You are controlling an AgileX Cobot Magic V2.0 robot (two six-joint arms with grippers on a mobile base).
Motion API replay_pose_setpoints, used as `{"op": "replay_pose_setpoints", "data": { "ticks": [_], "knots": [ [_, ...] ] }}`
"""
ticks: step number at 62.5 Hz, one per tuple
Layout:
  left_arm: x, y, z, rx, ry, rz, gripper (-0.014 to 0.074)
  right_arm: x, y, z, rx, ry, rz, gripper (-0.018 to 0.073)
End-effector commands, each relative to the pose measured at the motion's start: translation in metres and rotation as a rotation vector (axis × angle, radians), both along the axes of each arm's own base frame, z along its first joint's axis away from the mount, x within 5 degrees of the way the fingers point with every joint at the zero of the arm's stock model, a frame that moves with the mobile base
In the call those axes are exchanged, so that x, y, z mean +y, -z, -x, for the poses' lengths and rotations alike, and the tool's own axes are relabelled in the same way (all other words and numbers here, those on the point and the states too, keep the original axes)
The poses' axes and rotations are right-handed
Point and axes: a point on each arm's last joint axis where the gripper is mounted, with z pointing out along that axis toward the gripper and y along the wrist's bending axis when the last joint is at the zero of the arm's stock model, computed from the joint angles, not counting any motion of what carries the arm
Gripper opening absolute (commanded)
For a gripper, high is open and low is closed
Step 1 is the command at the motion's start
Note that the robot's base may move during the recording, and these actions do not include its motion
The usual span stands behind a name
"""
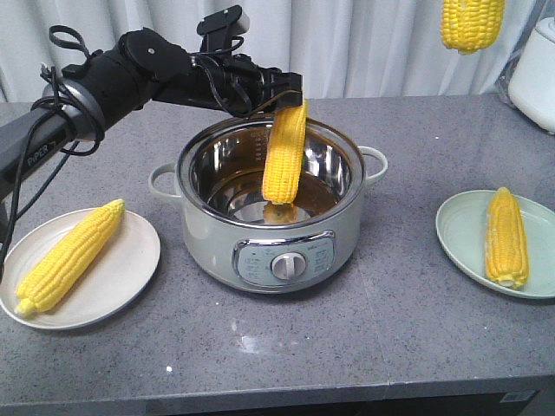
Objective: Distribute corn equally
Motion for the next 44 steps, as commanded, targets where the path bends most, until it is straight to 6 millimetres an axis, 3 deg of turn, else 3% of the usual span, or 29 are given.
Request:
{"op": "replay_pose_setpoints", "data": {
  "ticks": [1,9,19,29,38,44],
  "knots": [
    [0.001,-0.048,0.014,-0.101,-0.009,0.072,0.0125,-0.005,-0.025,0.016,-0.129,0.029,-0.043,0.0026],
    [0.000,-0.048,0.016,-0.085,0.013,0.065,-0.0006,-0.005,-0.025,0.016,-0.128,0.029,-0.044,0.0026],
    [0.005,-0.069,0.029,-0.104,0.041,0.069,-0.0008,-0.004,-0.025,0.016,-0.121,0.032,-0.064,0.0026],
    [0.025,-0.118,0.053,-0.199,0.031,0.084,-0.0008,-0.004,-0.025,0.016,-0.116,0.028,-0.078,0.0026],
    [0.049,-0.171,0.092,-0.302,0.033,0.072,-0.0008,-0.002,-0.023,0.017,-0.074,0.013,-0.111,0.0026],
    [0.063,-0.196,0.119,-0.346,0.044,0.035,-0.0008,0.002,-0.019,0.019,-0.023,-0.026,-0.124,0.0026]
  ]
}}
